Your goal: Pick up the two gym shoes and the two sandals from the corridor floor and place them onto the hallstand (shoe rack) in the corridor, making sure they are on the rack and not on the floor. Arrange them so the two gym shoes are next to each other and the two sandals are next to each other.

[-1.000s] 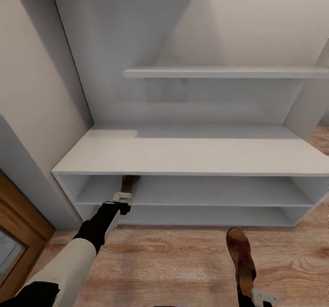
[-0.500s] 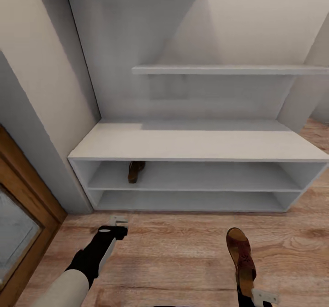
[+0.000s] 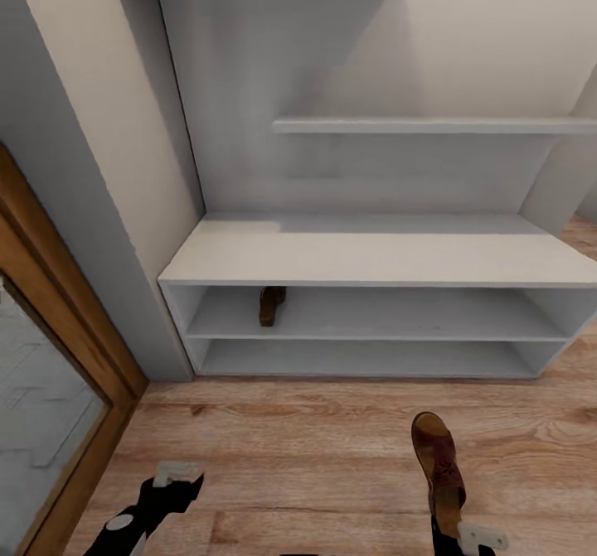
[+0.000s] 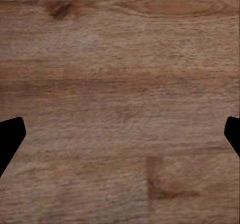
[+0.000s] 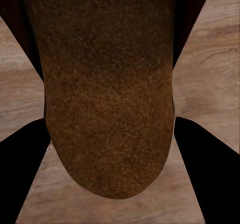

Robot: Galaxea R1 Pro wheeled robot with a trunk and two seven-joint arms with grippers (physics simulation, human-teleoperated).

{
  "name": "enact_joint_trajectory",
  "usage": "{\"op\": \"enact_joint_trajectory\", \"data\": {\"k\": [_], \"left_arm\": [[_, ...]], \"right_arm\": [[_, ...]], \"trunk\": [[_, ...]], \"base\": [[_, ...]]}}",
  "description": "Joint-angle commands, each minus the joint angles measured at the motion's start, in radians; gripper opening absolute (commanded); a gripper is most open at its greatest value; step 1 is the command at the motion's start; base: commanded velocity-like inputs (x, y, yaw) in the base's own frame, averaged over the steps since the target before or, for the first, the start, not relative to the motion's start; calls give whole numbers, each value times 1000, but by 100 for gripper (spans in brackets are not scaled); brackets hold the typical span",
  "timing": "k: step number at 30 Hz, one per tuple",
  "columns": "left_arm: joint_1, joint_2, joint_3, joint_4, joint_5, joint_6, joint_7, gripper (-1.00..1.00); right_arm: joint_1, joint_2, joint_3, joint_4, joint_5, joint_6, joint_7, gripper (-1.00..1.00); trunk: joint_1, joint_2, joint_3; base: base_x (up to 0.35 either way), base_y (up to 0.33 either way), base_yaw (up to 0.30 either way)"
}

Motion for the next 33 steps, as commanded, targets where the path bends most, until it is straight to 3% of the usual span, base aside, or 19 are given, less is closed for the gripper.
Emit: {"op": "enact_joint_trajectory", "data": {"k": [1,3,6,9,11,21,24,33], "left_arm": [[22,15,3,0,8,-19,-33,100],[60,45,6,1,15,-42,-90,100],[90,67,11,1,24,-61,-145,100],[145,84,25,24,32,-156,-229,100],[157,88,26,32,32,-178,-245,100],[170,101,28,70,40,-209,-263,100],[170,100,28,71,60,-211,-264,100],[170,100,28,71,70,-212,-264,100]], "right_arm": [[0,0,-1,0,2,-3,-2,-100],[0,-1,-1,1,3,-3,-1,-100],[0,-3,0,1,3,-3,-1,-100],[0,-14,0,1,4,-3,-1,-100],[0,-15,0,1,4,-3,-1,-100],[0,-16,0,0,2,-5,-5,-100],[0,-16,0,0,2,-5,-6,-100],[0,-17,0,2,2,-5,-7,-100]], "trunk": [[0,0,-1],[0,0,-1],[0,0,-1],[0,0,-1],[0,0,-1],[0,0,-1],[0,0,-1],[0,0,-1]], "base": [[-1,304,0],[0,304,0],[0,288,0],[0,99,0],[0,24,0],[-2,6,0],[-152,173,0],[-206,227,0]]}}
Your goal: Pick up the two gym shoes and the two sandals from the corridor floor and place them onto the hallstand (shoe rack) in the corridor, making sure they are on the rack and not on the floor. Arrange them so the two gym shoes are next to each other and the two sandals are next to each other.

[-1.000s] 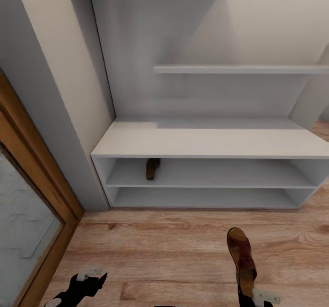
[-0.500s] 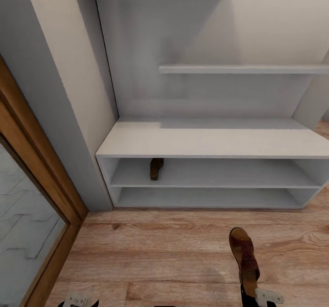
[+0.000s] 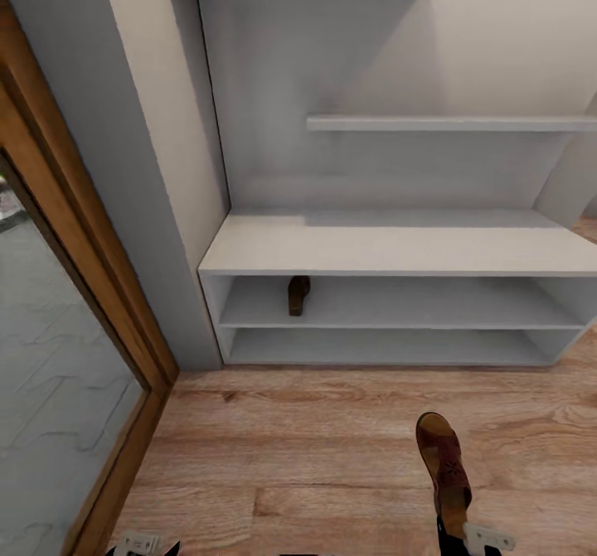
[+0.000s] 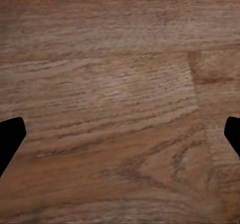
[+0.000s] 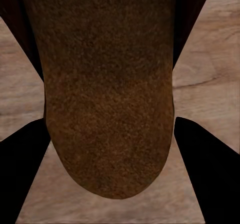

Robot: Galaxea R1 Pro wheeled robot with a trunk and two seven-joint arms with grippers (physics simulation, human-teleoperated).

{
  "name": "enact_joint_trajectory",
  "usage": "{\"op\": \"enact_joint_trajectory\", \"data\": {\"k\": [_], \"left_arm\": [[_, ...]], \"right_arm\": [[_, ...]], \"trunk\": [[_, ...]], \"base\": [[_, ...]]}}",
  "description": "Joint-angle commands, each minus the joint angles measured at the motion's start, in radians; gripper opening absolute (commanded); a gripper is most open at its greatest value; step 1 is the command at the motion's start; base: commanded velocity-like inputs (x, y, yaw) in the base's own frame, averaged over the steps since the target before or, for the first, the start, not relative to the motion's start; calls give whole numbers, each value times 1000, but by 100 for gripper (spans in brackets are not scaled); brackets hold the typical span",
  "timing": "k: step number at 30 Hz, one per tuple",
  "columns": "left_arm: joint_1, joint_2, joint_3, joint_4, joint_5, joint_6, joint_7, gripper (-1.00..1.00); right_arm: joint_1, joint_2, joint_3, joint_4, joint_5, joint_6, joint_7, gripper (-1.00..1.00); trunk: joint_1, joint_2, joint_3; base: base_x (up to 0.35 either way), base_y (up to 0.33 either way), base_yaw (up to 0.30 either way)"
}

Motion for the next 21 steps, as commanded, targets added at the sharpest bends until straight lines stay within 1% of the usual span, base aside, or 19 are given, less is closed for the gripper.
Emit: {"op": "enact_joint_trajectory", "data": {"k": [1,13,17,21], "left_arm": [[0,0,2,2,10,1,-8,100],[0,-2,1,2,10,1,-8,100],[0,-2,0,2,9,1,-8,100],[-1,-2,1,2,9,1,-8,100]], "right_arm": [[-1,0,-1,1,1,-3,-2,-100],[-1,0,0,1,1,-3,-2,-100],[-1,0,0,1,1,-3,-1,-100],[-1,0,0,1,1,-3,-1,-100]], "trunk": [[-1,0,-1],[-1,0,-1],[-1,0,-1],[-1,0,-1]], "base": [[-236,232,0],[-253,217,0],[-158,87,0],[-36,18,0]]}}
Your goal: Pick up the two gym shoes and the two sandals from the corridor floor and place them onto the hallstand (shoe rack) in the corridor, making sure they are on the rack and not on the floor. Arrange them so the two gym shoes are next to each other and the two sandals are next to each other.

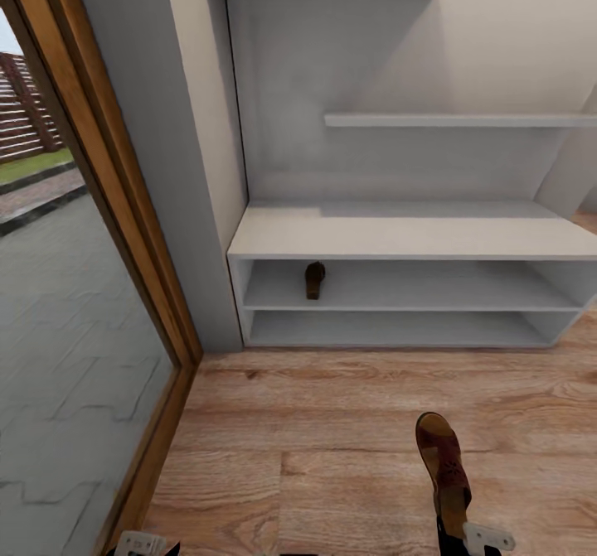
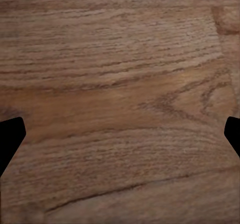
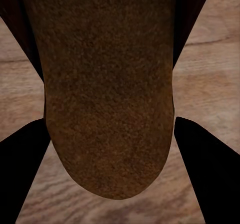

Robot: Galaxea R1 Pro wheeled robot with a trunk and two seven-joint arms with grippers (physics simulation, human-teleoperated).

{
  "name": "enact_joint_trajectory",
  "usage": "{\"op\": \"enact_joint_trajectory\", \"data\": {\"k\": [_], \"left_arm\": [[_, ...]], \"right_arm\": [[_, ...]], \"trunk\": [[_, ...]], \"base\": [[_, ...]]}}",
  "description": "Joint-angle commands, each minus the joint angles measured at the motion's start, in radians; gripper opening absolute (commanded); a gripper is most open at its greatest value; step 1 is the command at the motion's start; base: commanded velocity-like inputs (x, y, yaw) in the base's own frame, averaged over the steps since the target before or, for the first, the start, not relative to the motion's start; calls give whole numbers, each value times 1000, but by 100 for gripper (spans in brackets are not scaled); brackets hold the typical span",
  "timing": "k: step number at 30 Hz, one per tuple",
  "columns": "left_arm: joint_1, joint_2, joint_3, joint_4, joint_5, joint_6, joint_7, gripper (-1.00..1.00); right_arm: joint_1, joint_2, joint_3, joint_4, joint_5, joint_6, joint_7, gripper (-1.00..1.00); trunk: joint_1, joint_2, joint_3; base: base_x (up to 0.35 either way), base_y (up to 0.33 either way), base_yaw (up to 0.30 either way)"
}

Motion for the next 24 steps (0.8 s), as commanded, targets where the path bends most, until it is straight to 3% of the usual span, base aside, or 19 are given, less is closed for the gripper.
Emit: {"op": "enact_joint_trajectory", "data": {"k": [1,19,23,24], "left_arm": [[-1,0,2,1,10,1,-9,100],[-1,-2,1,1,11,1,-9,100],[0,-2,1,1,11,1,-9,100],[0,-2,1,1,11,1,-9,100]], "right_arm": [[-1,0,0,1,1,-3,-2,-100],[-2,10,-1,-29,2,19,-4,-100],[-4,16,-2,-93,2,109,-15,-100],[-6,18,-1,-128,2,173,-26,-100]], "trunk": [[0,0,-1],[0,0,-1],[0,0,-1],[0,0,-1]], "base": [[-16,8,0],[-2,1,0],[0,0,0],[0,0,0]]}}
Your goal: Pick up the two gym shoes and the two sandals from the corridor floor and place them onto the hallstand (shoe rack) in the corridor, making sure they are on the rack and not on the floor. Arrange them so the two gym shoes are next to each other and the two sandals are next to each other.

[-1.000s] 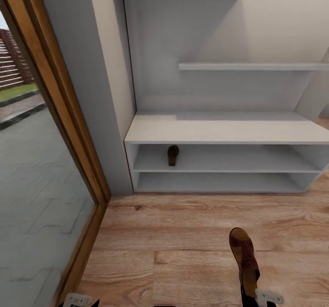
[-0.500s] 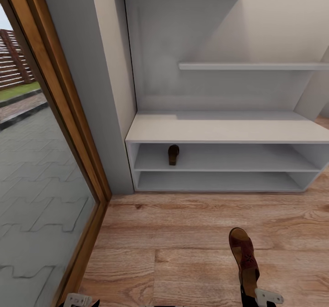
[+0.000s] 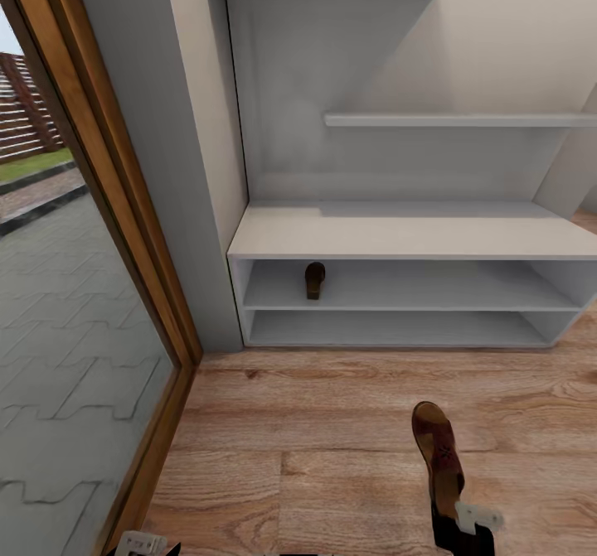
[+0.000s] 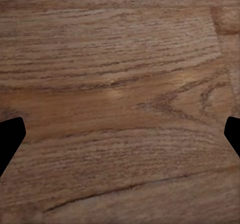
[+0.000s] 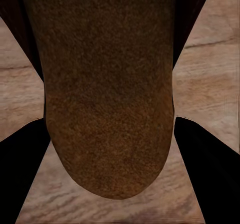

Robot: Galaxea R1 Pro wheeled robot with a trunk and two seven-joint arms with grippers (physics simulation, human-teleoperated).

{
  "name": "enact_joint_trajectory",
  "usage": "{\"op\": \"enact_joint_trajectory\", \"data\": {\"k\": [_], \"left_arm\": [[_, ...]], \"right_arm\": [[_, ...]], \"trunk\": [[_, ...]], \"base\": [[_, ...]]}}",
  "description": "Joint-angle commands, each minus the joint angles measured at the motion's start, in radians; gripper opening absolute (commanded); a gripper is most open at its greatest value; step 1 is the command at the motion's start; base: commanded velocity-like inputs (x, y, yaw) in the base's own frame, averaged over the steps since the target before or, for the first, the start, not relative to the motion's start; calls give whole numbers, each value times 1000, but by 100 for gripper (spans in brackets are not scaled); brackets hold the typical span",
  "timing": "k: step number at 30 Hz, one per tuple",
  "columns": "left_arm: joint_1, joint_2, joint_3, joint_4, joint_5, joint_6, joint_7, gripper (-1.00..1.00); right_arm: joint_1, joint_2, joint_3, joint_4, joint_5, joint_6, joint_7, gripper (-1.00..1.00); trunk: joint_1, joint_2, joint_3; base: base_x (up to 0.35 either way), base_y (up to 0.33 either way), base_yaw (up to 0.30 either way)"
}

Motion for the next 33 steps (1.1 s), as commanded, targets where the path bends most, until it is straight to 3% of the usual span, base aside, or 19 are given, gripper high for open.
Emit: {"op": "enact_joint_trajectory", "data": {"k": [1,3,4,7,8,12,15,17,18,21,23,24,26,28,33], "left_arm": [[-1,0,2,1,10,1,-9,100],[-1,0,2,1,10,1,-9,100],[-1,0,2,1,10,1,-9,100],[-1,0,2,1,10,1,-9,100],[-1,0,2,1,10,1,-9,100],[-1,0,2,1,10,1,-9,100],[0,0,2,1,10,1,-9,100],[0,0,2,1,12,1,-9,100],[0,0,2,1,12,1,-9,100],[-1,-5,-5,-4,10,1,-11,100],[-3,-13,-9,-11,6,1,-16,100],[-6,-20,-11,-14,4,2,-49,100],[-13,-26,-12,-16,2,7,-149,100],[-14,-28,-13,-16,1,9,-198,100],[-16,-31,-11,-5,-4,6,-247,100]], "right_arm": [[-1,2,-1,-20,1,35,-7,-100],[-4,7,-1,-64,1,111,-19,-100],[-7,17,0,-114,1,189,-29,-100],[-13,39,1,-195,1,296,-38,-100],[-16,57,1,-246,1,359,-42,-100],[-33,108,2,-346,4,478,-68,-100],[-56,139,3,-378,4,530,-107,-100],[-112,196,4,-395,5,590,-198,-100],[-124,208,8,-396,5,598,-219,-100],[-176,243,73,-398,3,622,-294,-100],[-205,251,113,-399,1,629,-326,-100],[-221,251,127,-399,0,631,-341,-100],[-234,251,137,-401,-1,633,-352,-100],[-237,251,140,-403,-1,633,-355,-100],[-241,251,146,-400,-1,631,-356,-100]], "trunk": [[0,0,-1],[0,0,-1],[0,0,-1],[0,0,-1],[0,0,-1],[0,0,-1],[0,0,-1],[0,0,-1],[0,0,-1],[0,0,-1],[0,0,-1],[0,0,-1],[0,0,-1],[0,0,-1],[0,0,-1]], "base": [[0,0,0],[0,0,0],[0,0,0],[0,0,0],[0,0,0],[0,0,0],[0,0,0],[0,0,0],[0,0,0],[0,0,0],[0,0,0],[0,0,0],[0,0,0],[0,0,0],[0,0,0]]}}
